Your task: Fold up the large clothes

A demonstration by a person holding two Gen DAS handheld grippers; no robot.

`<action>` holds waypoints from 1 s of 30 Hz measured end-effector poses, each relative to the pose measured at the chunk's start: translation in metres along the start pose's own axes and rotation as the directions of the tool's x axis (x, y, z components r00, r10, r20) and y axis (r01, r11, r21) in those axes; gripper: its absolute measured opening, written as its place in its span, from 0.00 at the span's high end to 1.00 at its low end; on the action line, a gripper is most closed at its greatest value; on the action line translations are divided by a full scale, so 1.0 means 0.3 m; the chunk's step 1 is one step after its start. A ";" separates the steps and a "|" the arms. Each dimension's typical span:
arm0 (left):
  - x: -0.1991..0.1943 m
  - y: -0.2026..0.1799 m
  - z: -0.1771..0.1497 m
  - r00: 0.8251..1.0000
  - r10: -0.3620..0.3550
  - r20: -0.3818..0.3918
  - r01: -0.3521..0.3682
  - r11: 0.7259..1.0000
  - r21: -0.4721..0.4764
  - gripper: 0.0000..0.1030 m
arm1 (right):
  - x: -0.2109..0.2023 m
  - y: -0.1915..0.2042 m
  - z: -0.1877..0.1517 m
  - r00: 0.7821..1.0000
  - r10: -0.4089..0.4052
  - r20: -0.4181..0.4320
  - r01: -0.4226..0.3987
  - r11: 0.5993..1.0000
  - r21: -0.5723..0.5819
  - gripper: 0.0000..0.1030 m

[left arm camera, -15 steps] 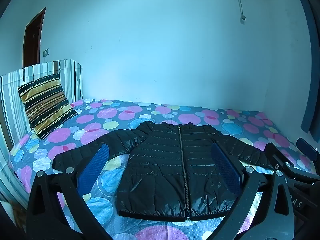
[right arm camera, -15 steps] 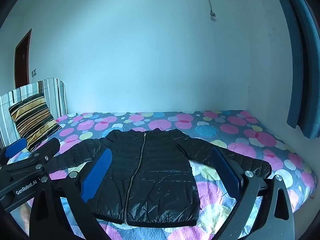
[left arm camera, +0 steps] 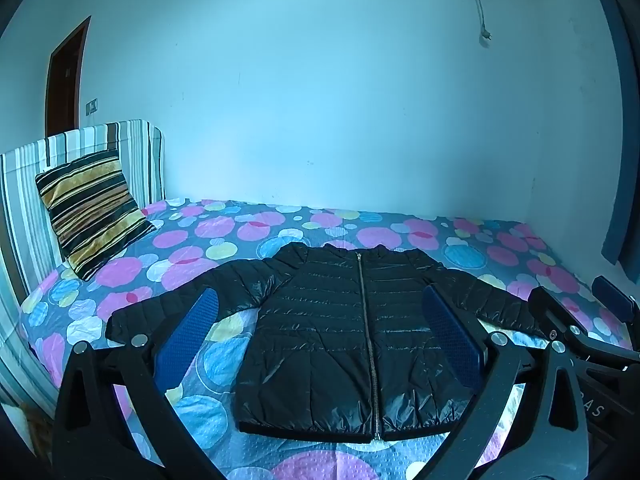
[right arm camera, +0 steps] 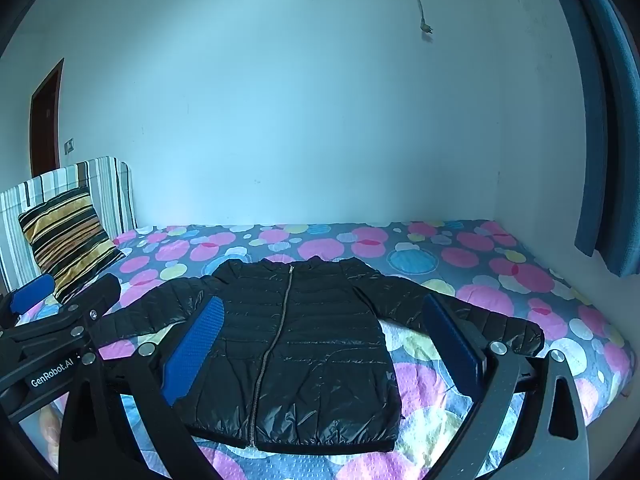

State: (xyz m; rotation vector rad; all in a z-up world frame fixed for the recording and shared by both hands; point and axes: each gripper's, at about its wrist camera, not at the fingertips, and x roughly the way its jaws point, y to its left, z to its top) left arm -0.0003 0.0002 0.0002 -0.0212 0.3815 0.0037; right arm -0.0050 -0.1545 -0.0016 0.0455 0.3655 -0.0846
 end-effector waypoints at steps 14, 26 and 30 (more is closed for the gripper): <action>-0.001 -0.003 0.002 1.000 0.002 -0.002 -0.002 1.000 0.001 0.02 | 0.011 -0.001 -0.010 1.000 -0.001 -0.001 0.001 1.000 0.002 0.05; -0.007 -0.012 0.009 1.000 0.002 -0.002 -0.002 1.000 0.002 0.02 | 0.014 0.000 -0.014 1.000 0.001 -0.003 -0.001 1.000 0.004 0.05; -0.007 -0.012 0.010 1.000 0.002 -0.003 -0.002 1.000 0.002 0.02 | 0.015 -0.001 -0.015 1.000 0.000 -0.003 0.000 1.000 0.004 0.05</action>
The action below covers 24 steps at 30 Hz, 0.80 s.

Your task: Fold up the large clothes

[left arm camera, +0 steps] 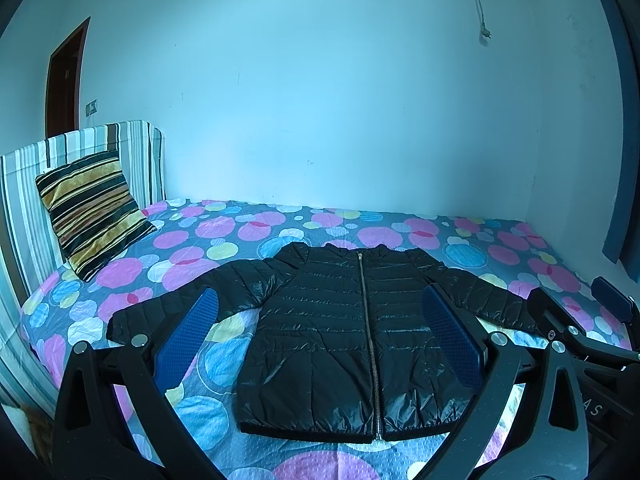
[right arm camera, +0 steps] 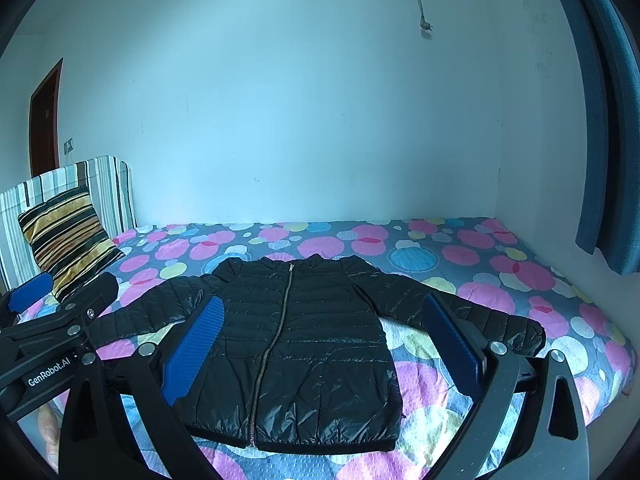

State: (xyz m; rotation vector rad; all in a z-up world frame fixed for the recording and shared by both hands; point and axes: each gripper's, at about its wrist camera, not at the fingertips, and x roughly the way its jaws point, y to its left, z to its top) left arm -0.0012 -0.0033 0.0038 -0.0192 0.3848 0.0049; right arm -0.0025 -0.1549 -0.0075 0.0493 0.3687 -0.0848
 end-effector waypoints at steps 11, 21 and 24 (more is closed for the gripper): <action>0.001 -0.001 -0.001 1.000 0.000 0.000 0.000 1.000 0.002 0.02 | 0.001 0.004 -0.001 1.000 0.001 -0.001 -0.001 1.000 0.001 0.05; 0.003 -0.001 -0.001 1.000 0.000 -0.001 0.000 1.000 0.002 0.02 | 0.000 0.009 0.001 1.000 0.000 -0.002 0.000 1.000 0.000 0.05; 0.003 -0.001 -0.001 1.000 0.001 -0.002 -0.001 1.000 0.002 0.02 | 0.001 0.010 0.002 1.000 0.001 -0.003 -0.001 1.000 0.000 0.05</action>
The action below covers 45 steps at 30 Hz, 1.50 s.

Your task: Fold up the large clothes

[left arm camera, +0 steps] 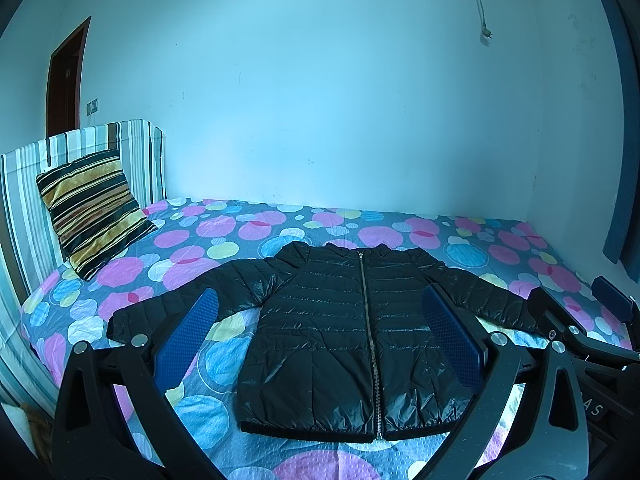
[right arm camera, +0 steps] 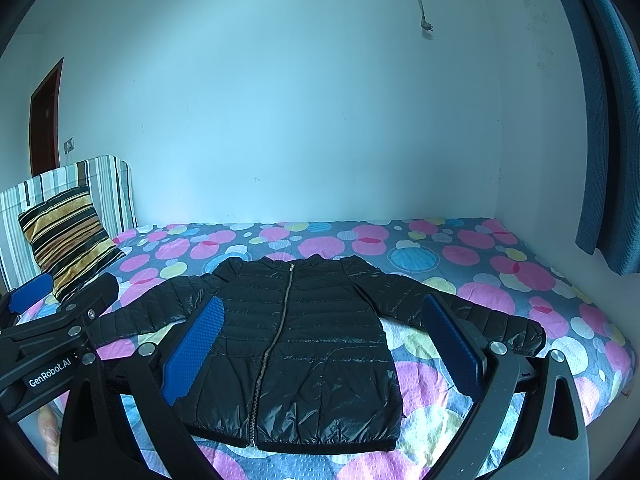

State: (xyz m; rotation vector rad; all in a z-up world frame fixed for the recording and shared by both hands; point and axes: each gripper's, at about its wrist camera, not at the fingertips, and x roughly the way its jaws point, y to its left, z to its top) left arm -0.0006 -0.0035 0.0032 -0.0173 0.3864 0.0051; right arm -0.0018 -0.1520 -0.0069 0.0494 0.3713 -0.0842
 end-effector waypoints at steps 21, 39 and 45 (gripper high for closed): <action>0.029 0.036 -0.025 1.000 0.002 -0.013 -0.002 1.000 -0.005 0.02 | 0.024 -0.003 -0.009 1.000 -0.001 -0.008 0.001 1.000 -0.001 0.05; 0.236 0.047 -0.082 0.993 0.001 -0.119 -0.002 1.000 -0.009 0.02 | 0.191 0.021 -0.041 0.993 0.021 -0.112 -0.019 1.000 0.018 0.05; 0.402 0.074 -0.118 0.978 0.019 -0.208 -0.024 1.000 -0.017 0.02 | 0.343 0.013 -0.070 0.983 0.011 -0.182 -0.007 1.000 0.022 0.05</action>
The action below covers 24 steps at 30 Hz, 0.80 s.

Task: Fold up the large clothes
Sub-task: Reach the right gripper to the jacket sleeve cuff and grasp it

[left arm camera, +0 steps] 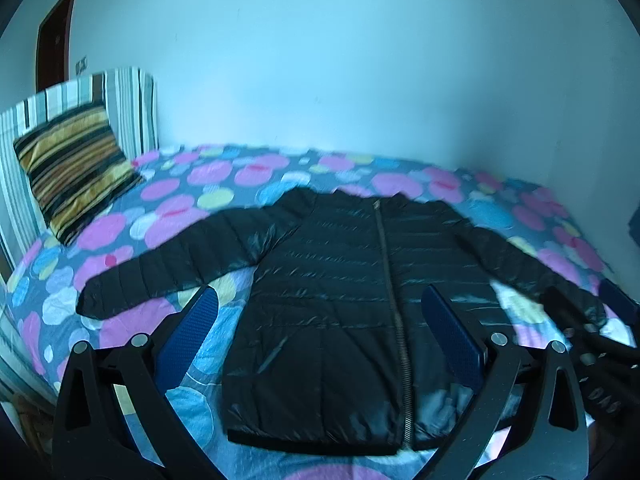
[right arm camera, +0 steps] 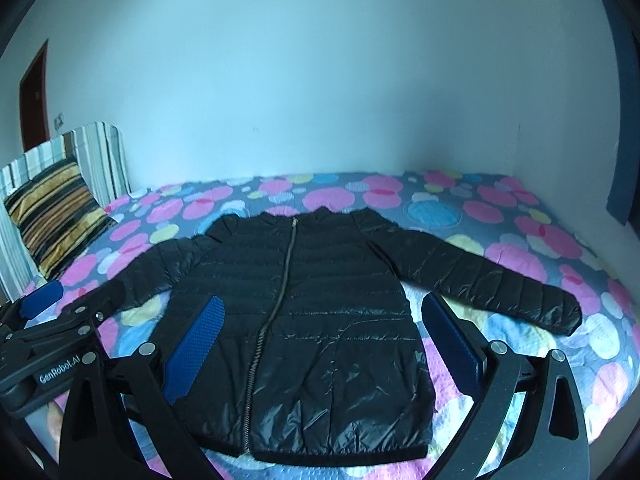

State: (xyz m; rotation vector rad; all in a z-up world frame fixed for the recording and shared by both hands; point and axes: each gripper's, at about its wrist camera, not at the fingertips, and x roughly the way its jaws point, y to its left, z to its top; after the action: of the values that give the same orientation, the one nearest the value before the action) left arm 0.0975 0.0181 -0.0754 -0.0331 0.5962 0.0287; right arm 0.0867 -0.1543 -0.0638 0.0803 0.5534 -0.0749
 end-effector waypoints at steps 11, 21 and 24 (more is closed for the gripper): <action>0.429 0.201 0.039 0.975 0.144 -0.169 -0.158 0.985 -0.076 0.02 | 0.328 -0.204 -0.008 0.980 -0.125 -0.156 0.142 0.985 0.101 0.05; 0.753 0.471 -0.068 0.828 0.469 -0.309 -0.485 0.874 0.028 0.02 | 0.480 -0.641 -0.050 0.895 -0.338 -0.291 0.412 0.877 0.247 0.05; 0.803 0.529 -0.113 0.788 0.510 -0.345 -0.528 0.848 0.049 0.02 | 0.483 -0.783 -0.070 0.859 -0.398 -0.323 0.490 0.823 0.288 0.05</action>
State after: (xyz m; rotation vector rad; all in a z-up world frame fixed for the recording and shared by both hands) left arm 0.2718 0.1795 -0.2424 0.0815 0.9470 0.5912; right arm 0.1768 -0.3931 -0.1711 0.3233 0.8009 -0.6408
